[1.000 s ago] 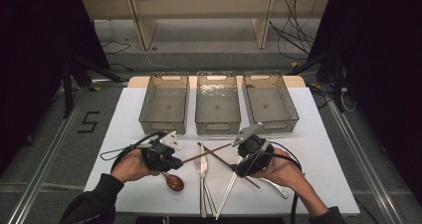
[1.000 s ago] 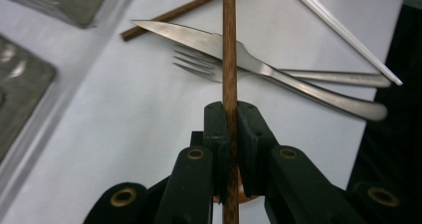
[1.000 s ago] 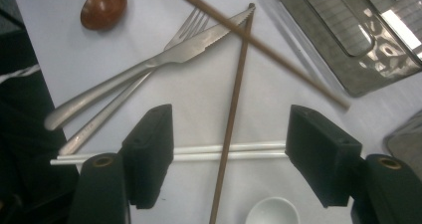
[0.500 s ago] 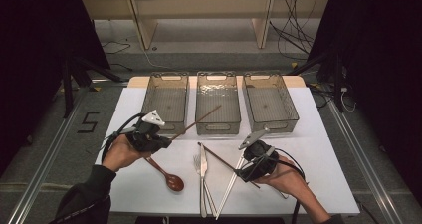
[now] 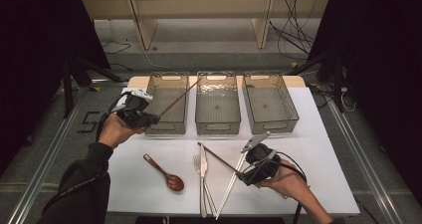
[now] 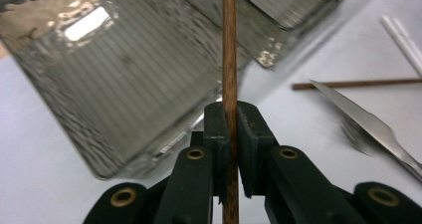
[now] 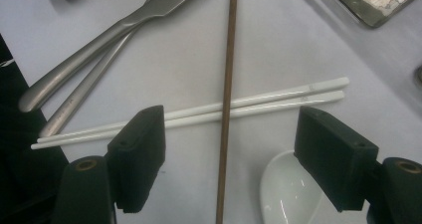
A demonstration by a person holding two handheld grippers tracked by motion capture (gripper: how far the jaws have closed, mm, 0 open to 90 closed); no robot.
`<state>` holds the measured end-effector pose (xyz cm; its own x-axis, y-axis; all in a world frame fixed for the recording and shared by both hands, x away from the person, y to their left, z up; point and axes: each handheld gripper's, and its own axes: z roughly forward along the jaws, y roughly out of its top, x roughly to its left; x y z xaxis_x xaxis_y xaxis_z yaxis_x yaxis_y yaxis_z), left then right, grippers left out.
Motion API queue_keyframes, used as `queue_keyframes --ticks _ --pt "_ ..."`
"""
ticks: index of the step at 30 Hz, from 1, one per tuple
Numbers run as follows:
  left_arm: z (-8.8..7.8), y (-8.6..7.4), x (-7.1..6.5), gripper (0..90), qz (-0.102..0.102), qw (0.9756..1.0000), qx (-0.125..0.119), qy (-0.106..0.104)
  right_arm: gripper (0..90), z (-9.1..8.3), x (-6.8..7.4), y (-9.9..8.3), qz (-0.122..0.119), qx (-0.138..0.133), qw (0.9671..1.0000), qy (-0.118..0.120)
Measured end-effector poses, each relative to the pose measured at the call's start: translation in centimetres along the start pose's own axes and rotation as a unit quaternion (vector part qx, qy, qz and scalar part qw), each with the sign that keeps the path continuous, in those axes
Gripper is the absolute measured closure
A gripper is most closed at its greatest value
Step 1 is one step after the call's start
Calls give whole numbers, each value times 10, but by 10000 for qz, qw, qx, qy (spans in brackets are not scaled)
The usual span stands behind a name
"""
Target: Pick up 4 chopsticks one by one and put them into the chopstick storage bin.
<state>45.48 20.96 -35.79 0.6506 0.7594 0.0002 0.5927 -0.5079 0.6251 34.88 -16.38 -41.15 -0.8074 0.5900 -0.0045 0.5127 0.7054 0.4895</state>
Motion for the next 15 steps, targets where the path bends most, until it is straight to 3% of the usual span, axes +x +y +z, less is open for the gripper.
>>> queue_keyframes --ticks 6,15 --pt "10 10 20 834 -263 9995 -42 185 290 0 1 0 3 5 10000 11" --pt "25 22 39 833 -481 9980 16 411 283 2 0 -1 -1 40 10000 55"
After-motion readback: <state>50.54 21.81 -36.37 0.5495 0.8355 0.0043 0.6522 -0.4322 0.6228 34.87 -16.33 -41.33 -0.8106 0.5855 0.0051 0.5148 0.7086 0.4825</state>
